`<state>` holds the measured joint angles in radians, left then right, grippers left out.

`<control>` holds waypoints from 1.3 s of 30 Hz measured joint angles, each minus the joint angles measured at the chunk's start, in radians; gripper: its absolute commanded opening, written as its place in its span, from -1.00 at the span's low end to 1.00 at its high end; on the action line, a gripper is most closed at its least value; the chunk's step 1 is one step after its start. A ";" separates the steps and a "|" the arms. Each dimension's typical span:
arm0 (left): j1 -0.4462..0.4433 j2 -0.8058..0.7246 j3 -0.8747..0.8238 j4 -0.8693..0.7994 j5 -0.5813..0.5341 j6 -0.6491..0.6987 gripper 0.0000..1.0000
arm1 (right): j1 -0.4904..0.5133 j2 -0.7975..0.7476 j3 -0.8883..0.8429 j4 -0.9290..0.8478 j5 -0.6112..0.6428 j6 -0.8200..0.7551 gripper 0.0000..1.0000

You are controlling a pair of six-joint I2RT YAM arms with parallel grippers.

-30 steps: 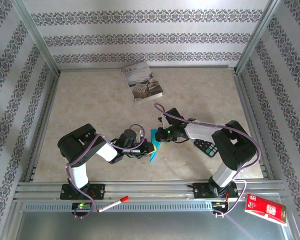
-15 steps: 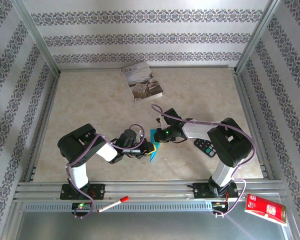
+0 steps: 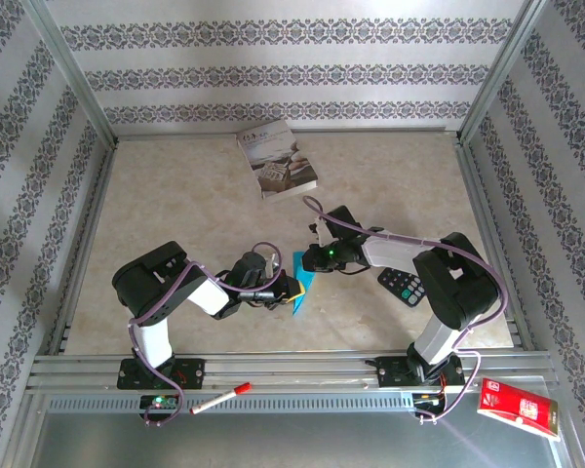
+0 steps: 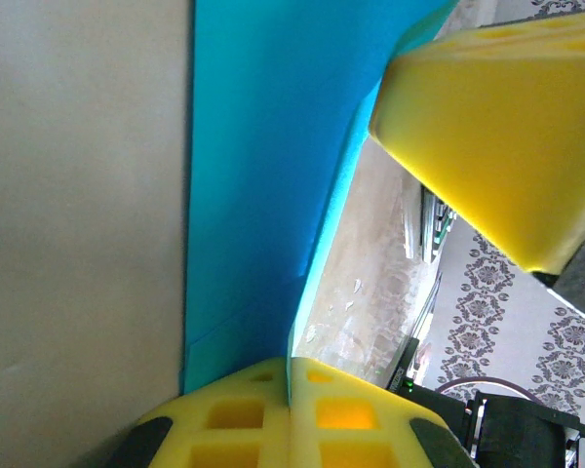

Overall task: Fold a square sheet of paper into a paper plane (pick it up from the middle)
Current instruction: Perform the fifth fold on the wing at the bottom-center of the table.

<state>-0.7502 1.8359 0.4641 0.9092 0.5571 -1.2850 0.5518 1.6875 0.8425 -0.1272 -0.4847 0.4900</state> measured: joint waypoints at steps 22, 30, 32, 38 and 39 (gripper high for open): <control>0.000 -0.009 0.012 -0.037 0.000 0.001 -1.00 | -0.007 0.066 0.005 0.010 -0.004 -0.027 -0.88; 0.000 -0.050 0.035 -0.147 -0.009 0.031 -0.75 | -0.006 0.066 -0.008 0.033 -0.017 -0.027 -0.90; 0.000 -0.077 0.036 -0.193 -0.017 0.045 -0.67 | -0.006 0.066 -0.011 0.037 -0.021 -0.027 -0.90; 0.000 -0.158 0.036 -0.330 -0.038 0.080 -0.48 | -0.006 0.065 -0.014 0.045 -0.023 -0.027 -0.91; 0.000 -0.172 0.036 -0.353 -0.039 0.085 -0.45 | -0.006 0.065 -0.016 0.047 -0.023 -0.027 -0.91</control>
<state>-0.7502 1.6638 0.5003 0.5560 0.5186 -1.1999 0.5453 1.7527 0.8268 -0.0807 -0.5076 0.4629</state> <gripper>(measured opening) 0.251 0.048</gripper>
